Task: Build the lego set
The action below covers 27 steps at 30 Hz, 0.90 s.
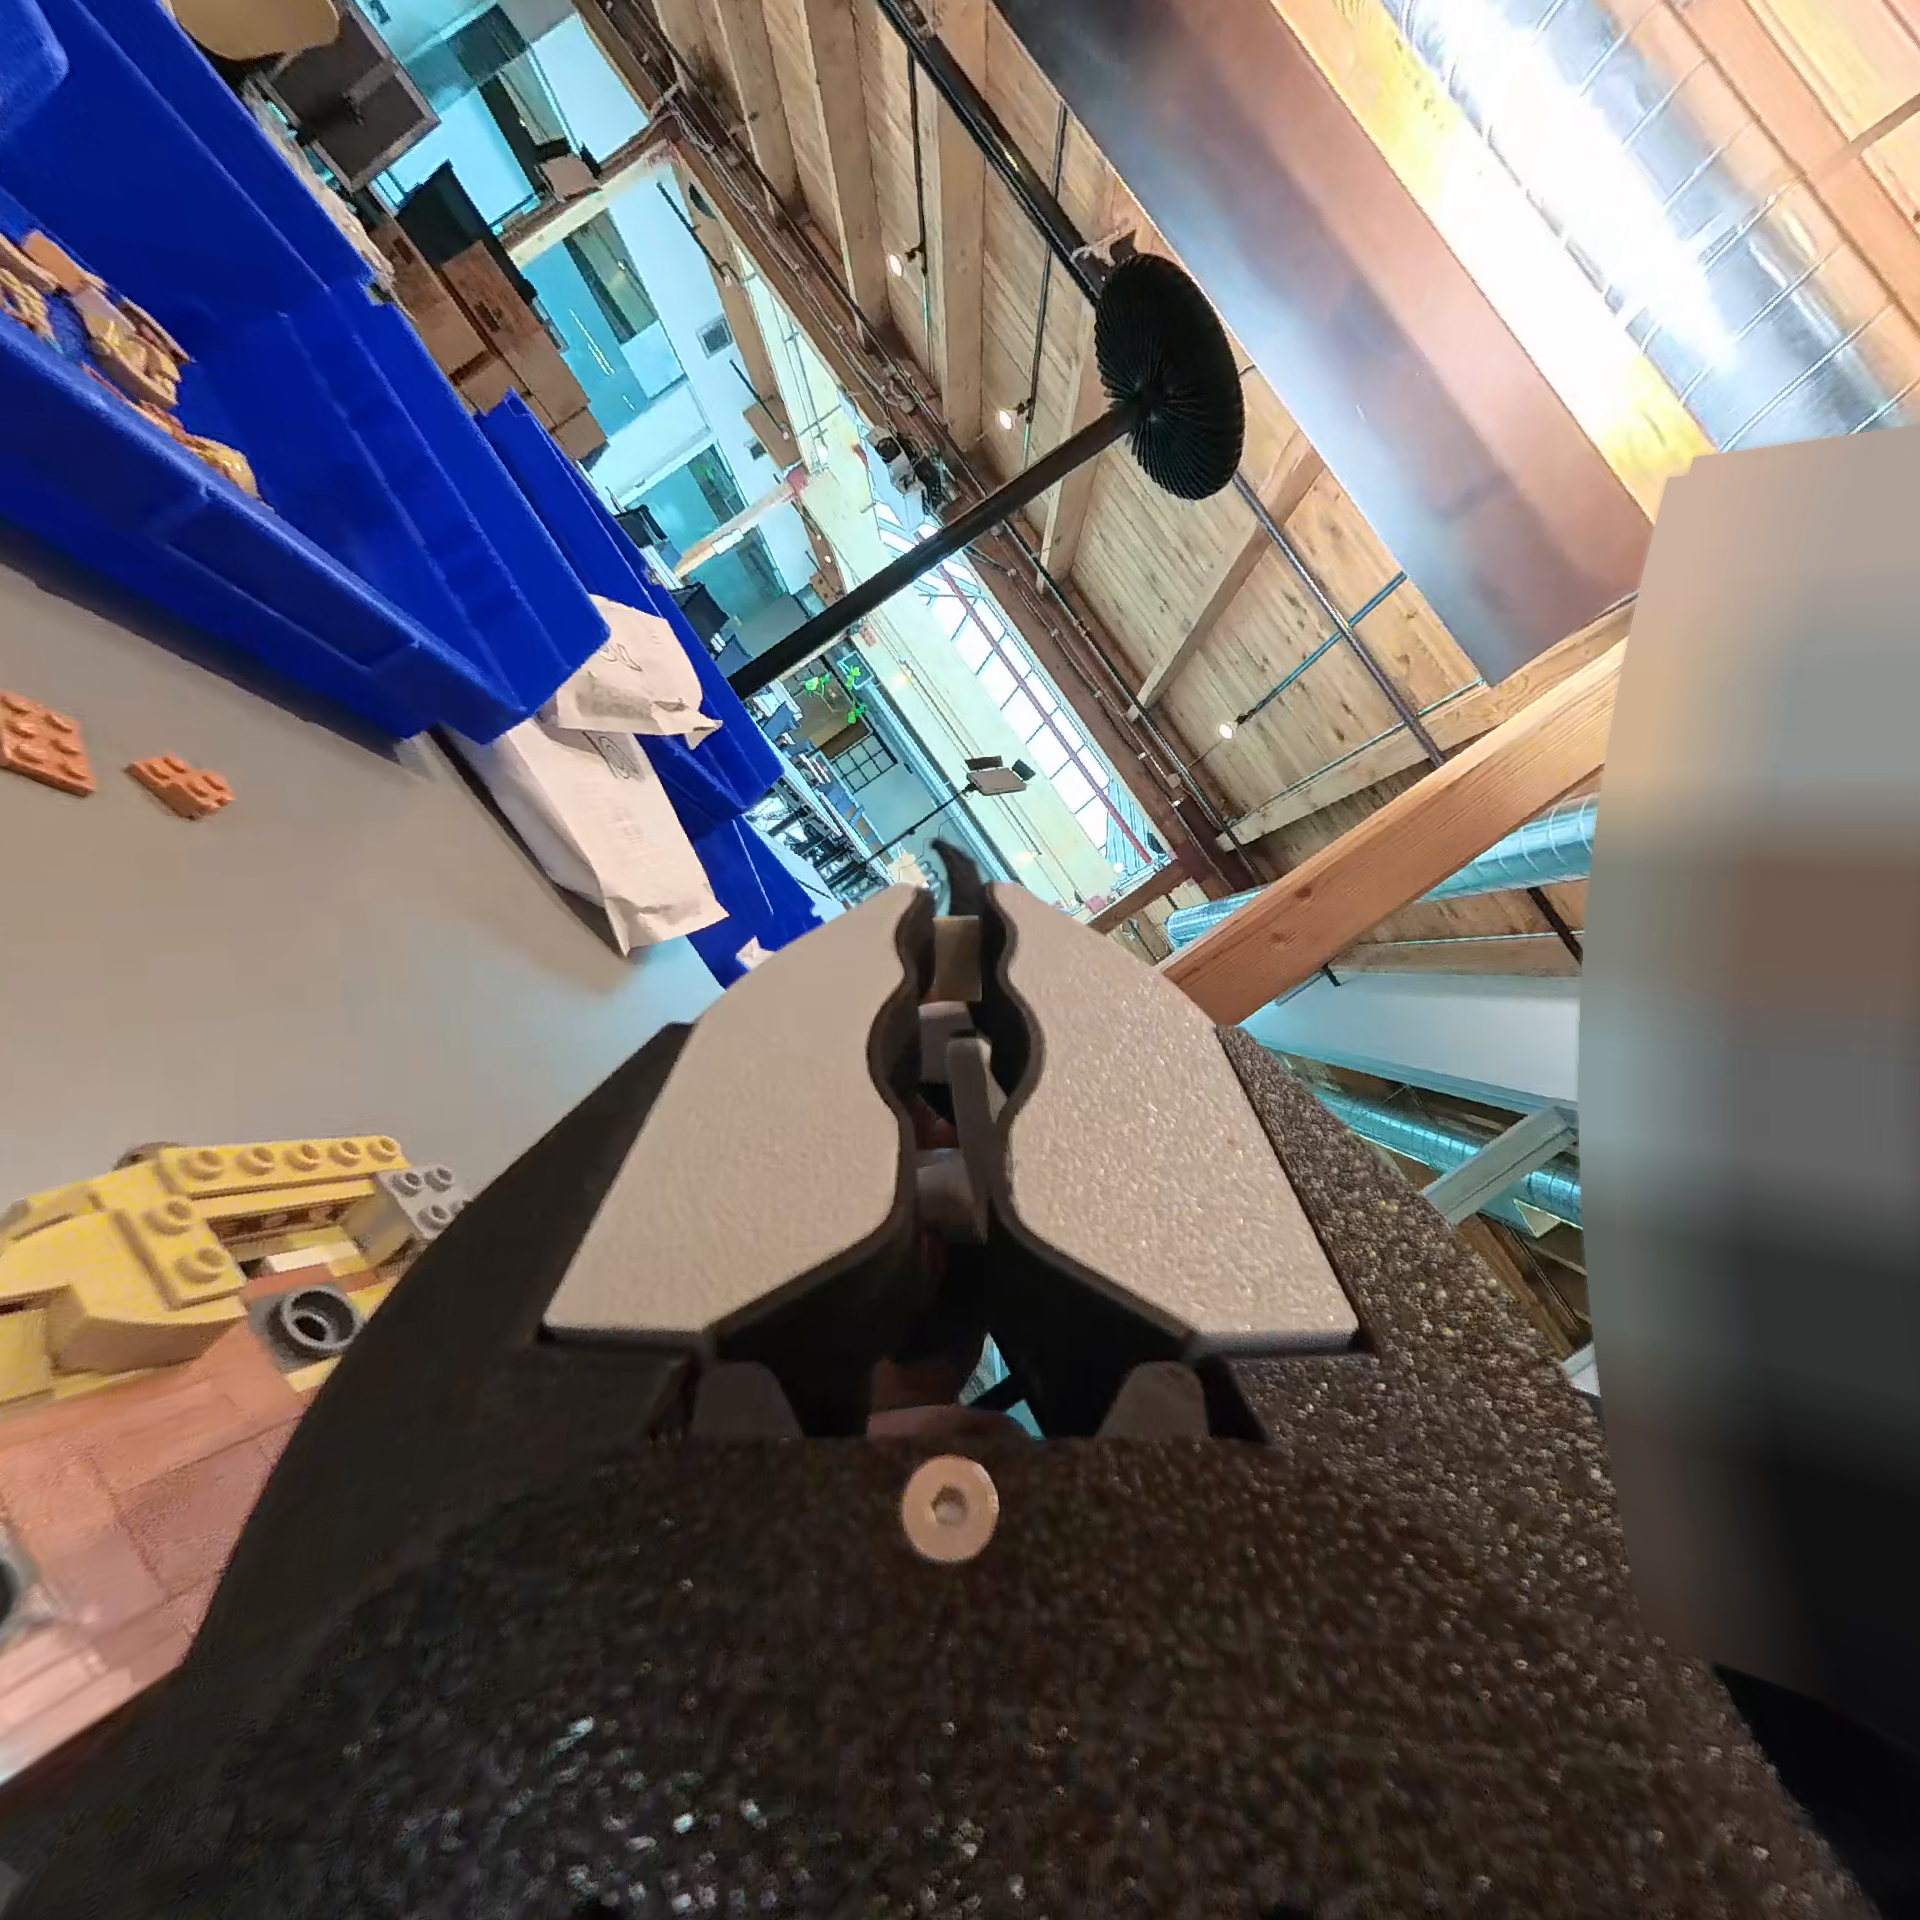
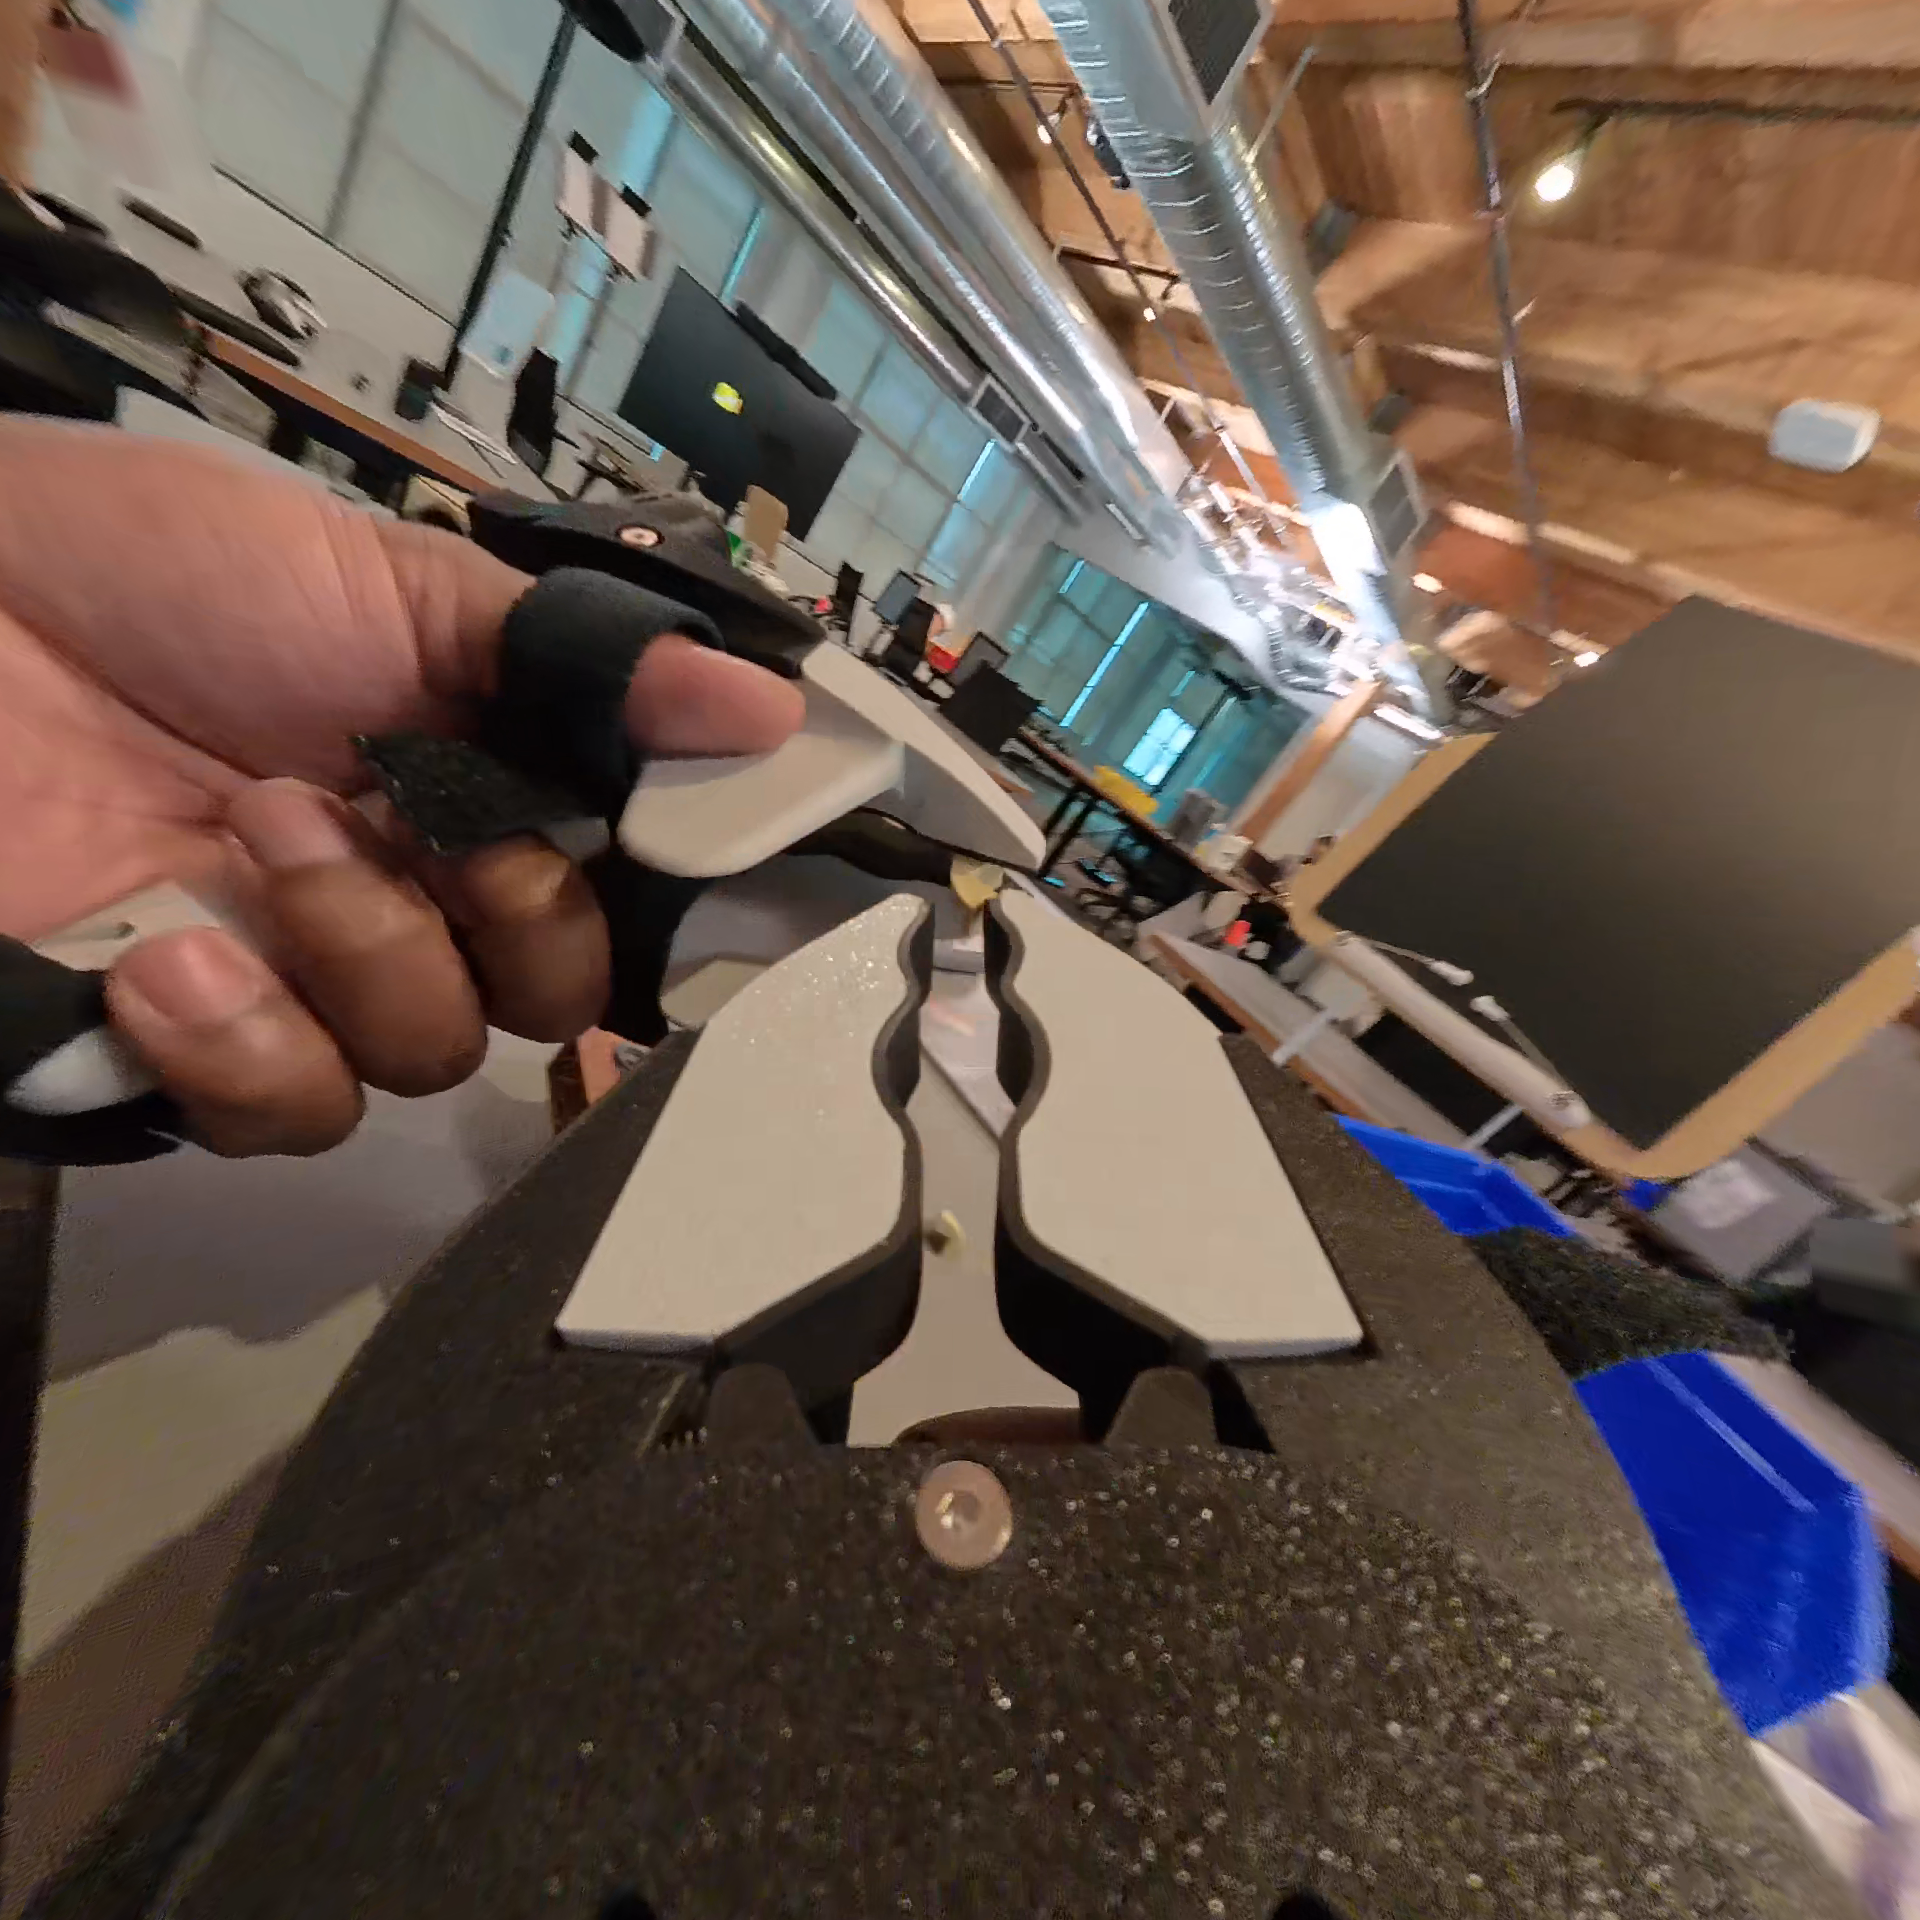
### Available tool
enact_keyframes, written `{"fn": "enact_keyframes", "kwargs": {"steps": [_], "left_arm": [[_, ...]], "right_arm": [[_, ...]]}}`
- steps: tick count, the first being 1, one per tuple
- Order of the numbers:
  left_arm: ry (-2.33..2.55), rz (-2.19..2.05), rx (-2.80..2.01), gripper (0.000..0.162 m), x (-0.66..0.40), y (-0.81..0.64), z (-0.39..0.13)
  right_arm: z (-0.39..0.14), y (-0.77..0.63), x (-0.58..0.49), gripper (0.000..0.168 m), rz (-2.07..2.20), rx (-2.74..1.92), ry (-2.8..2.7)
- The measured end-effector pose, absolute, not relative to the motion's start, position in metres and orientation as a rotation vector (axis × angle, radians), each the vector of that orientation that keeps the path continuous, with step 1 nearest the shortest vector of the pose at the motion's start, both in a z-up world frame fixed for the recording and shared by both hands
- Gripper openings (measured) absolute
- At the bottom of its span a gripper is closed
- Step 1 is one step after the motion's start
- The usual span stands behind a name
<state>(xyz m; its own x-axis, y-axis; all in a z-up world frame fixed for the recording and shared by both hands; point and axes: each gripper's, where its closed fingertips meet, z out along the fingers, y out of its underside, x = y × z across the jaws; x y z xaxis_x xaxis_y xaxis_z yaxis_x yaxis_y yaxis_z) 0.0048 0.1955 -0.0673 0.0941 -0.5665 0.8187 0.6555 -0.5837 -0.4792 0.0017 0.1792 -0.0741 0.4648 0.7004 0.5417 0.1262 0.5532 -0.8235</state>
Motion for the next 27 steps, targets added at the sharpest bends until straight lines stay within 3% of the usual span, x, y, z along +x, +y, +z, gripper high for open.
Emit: {"fn": "enact_keyframes", "kwargs": {"steps": [6, 13, 20, 27], "left_arm": [[-0.097, -1.666, -1.456, 0.008, 0.011, 0.194, -0.070], [-0.040, -1.670, -1.474, 0.008, 0.016, 0.191, -0.072], [0.268, -1.558, -1.267, 0.015, 0.000, 0.179, -0.049], [0.927, -1.006, -1.206, 0.020, 0.008, 0.159, -0.041]], "right_arm": [[-0.074, 0.182, 0.005, 0.011, 0.260, -0.921, -1.037], [-0.079, 0.182, 0.004, 0.008, 0.455, -0.982, -1.068], [-0.070, 0.171, 0.013, 0.007, 0.935, -1.027, -1.064], [-0.046, 0.163, 0.036, 0.006, 1.882, -1.024, -0.876]]}}
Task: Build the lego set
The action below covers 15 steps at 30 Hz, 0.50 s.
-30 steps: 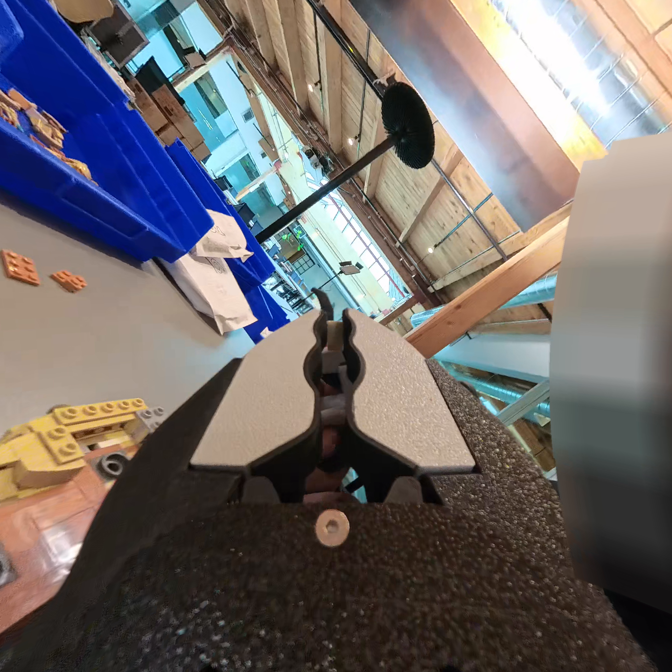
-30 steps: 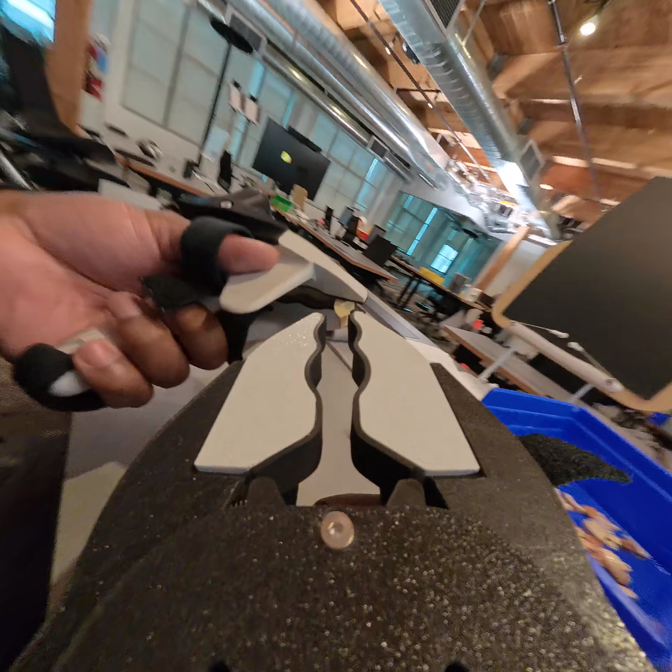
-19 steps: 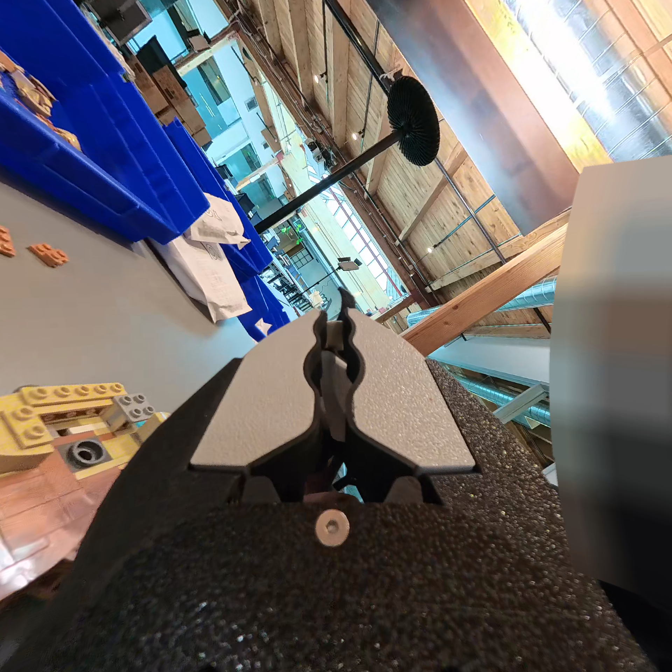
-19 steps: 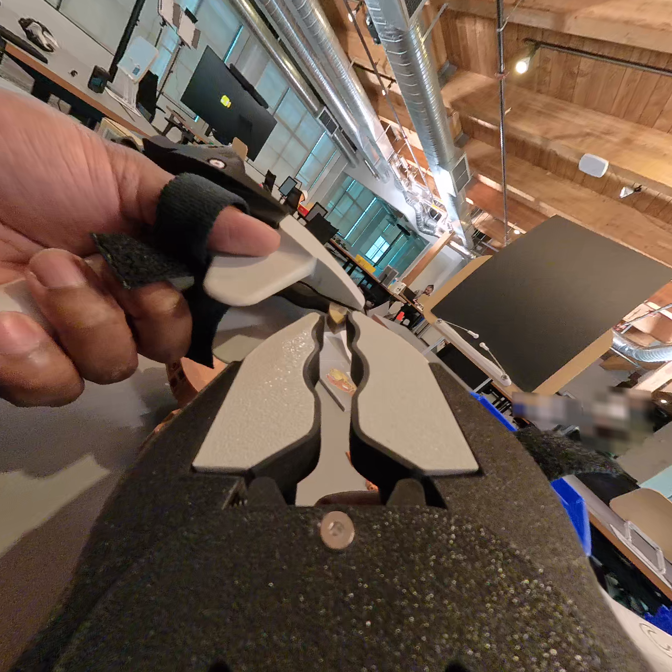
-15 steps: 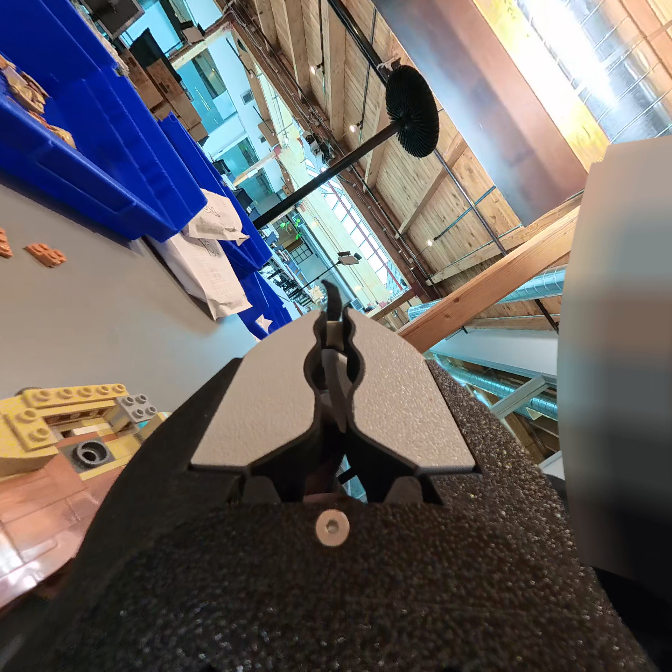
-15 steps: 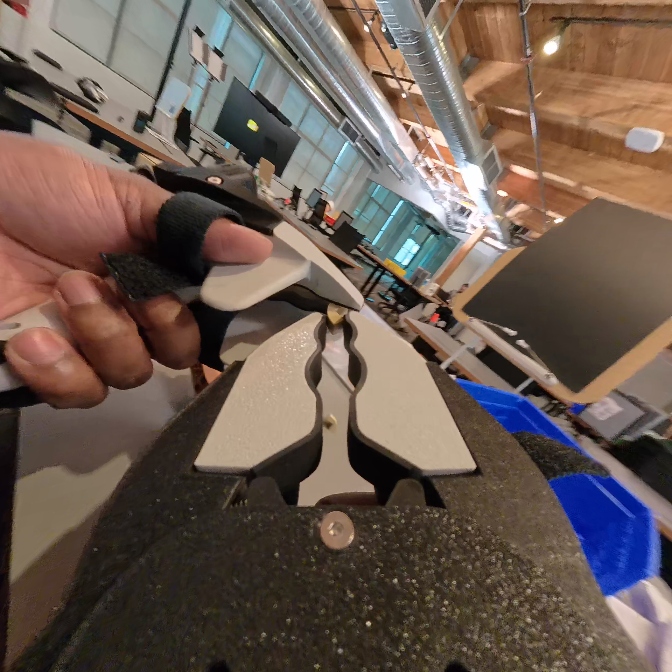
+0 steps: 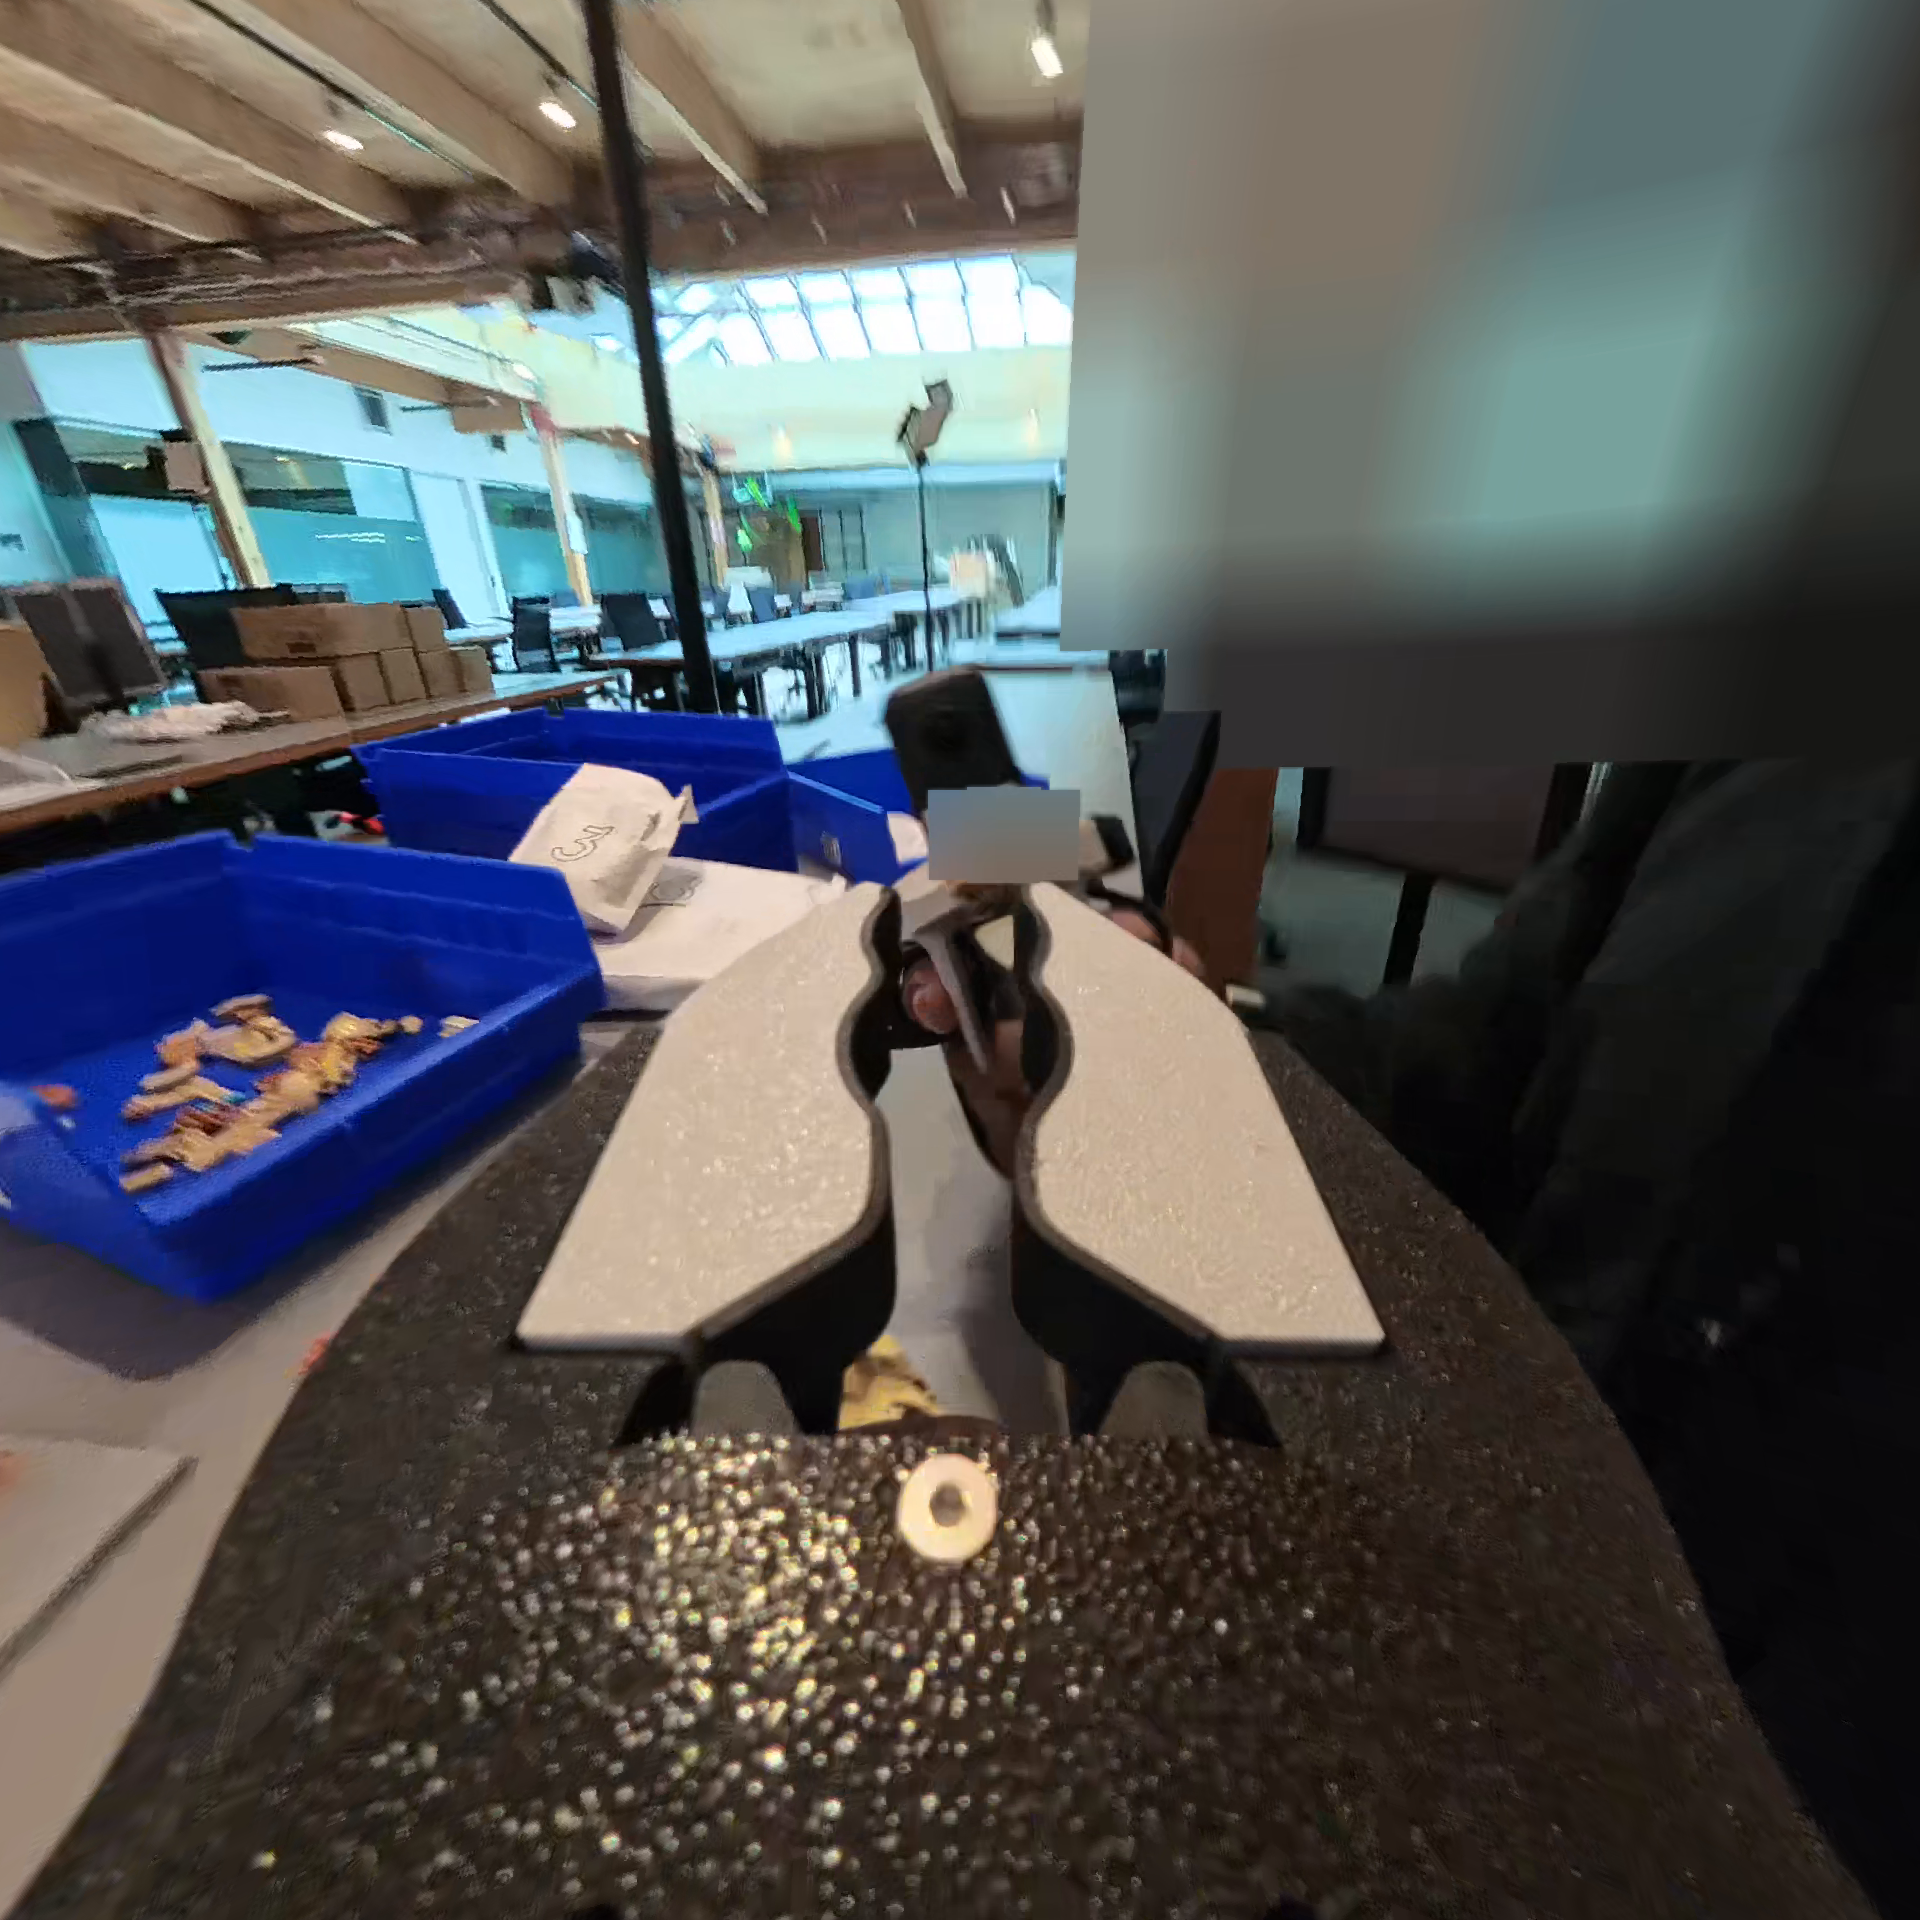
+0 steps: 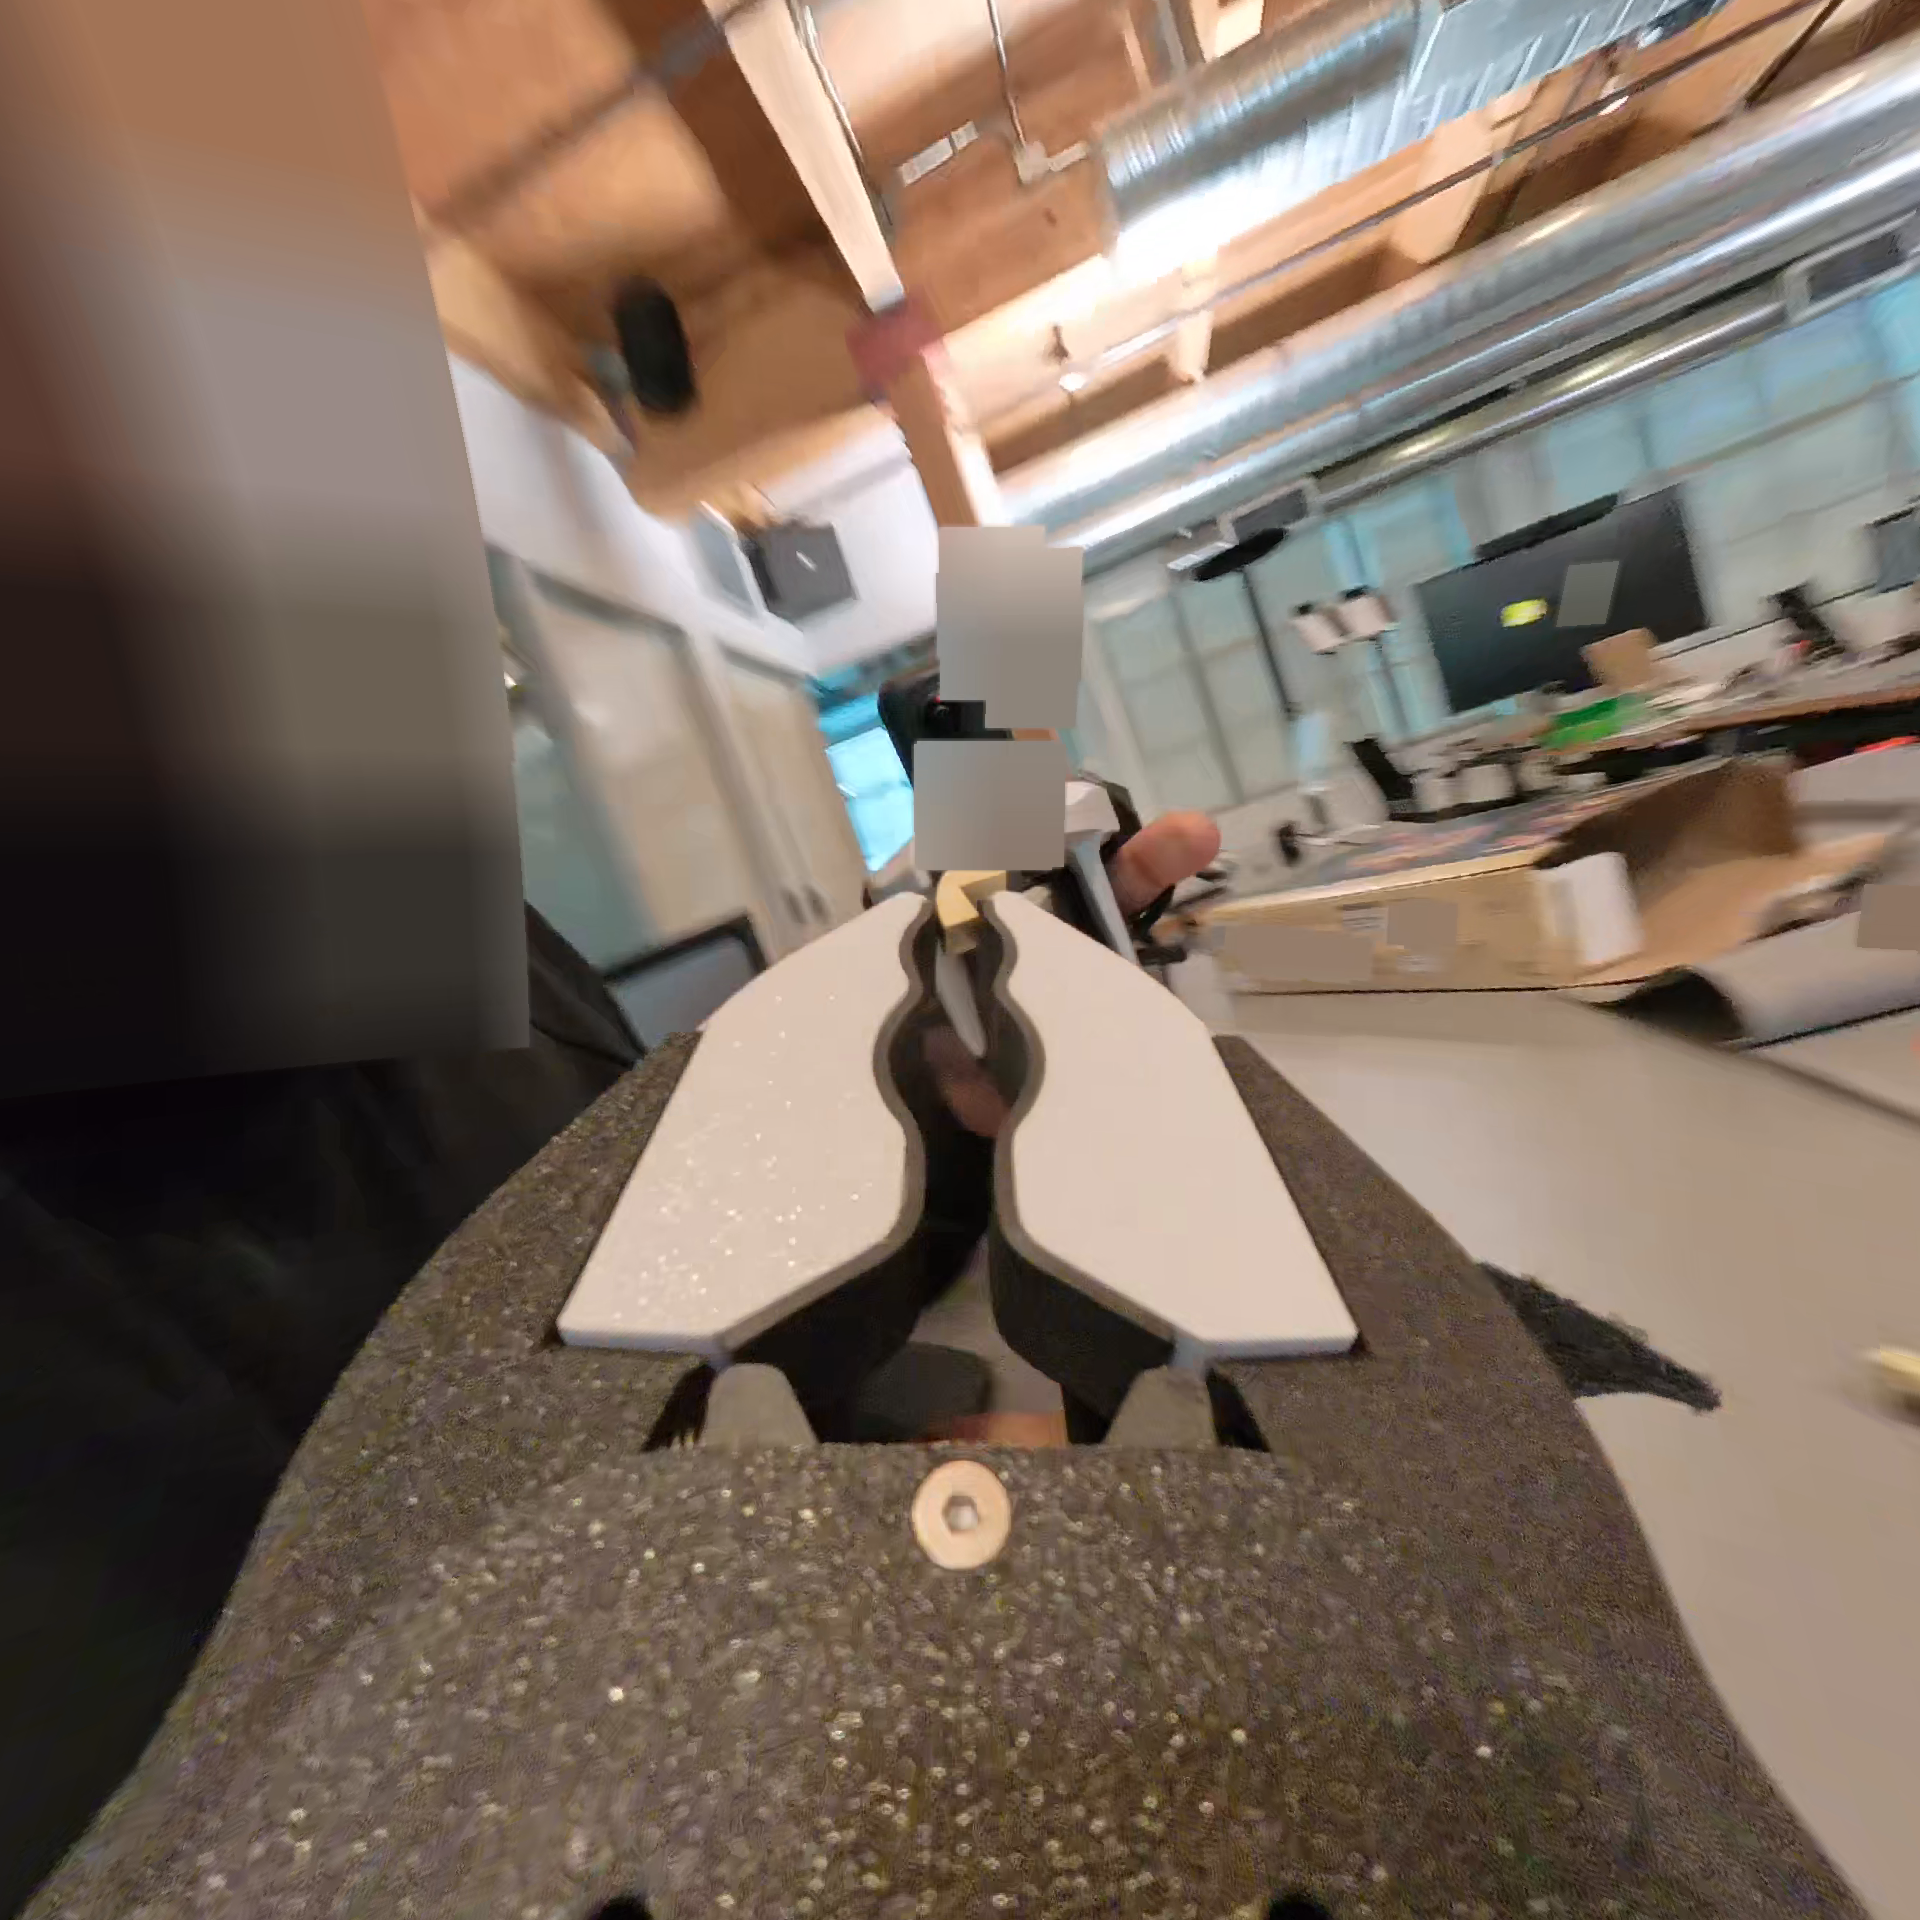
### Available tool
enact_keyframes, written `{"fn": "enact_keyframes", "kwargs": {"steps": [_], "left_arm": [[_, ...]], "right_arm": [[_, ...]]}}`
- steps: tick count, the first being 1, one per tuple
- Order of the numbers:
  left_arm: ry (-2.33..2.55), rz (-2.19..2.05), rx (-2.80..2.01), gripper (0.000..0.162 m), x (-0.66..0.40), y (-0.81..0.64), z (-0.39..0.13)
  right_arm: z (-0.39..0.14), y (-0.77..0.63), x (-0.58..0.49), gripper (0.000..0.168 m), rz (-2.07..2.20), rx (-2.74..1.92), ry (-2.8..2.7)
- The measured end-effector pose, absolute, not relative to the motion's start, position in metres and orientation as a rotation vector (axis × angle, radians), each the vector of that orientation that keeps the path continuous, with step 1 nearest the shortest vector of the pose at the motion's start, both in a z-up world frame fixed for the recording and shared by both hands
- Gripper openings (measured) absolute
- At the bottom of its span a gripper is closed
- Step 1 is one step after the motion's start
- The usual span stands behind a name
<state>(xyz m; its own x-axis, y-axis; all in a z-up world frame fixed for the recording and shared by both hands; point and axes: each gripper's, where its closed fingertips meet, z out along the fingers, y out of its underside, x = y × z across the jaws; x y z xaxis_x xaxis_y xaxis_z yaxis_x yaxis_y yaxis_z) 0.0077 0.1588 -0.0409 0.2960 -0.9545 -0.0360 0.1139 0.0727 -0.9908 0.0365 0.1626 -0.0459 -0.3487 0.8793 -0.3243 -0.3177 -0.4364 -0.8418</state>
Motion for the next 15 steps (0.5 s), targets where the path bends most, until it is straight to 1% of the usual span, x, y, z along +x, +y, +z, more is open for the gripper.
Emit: {"fn": "enact_keyframes", "kwargs": {"steps": [4, 9, 13, 15], "left_arm": [[1.171, -0.800, -1.167, 0.021, 0.023, 0.155, -0.046], [1.317, -0.593, -1.133, 0.024, 0.036, 0.164, -0.056], [1.322, -0.685, -1.069, 0.022, 0.046, 0.156, -0.051], [1.309, -0.741, -1.023, 0.019, 0.051, 0.151, -0.045]], "right_arm": [[-0.045, 0.165, 0.041, 0.007, 2.191, -1.012, -0.767], [-0.042, 0.158, 0.042, 0.007, 2.344, -0.948, -0.747], [-0.037, 0.149, 0.046, 0.007, 2.421, -0.868, -0.781], [-0.037, 0.146, 0.045, 0.007, 2.457, -0.852, -0.789]]}}
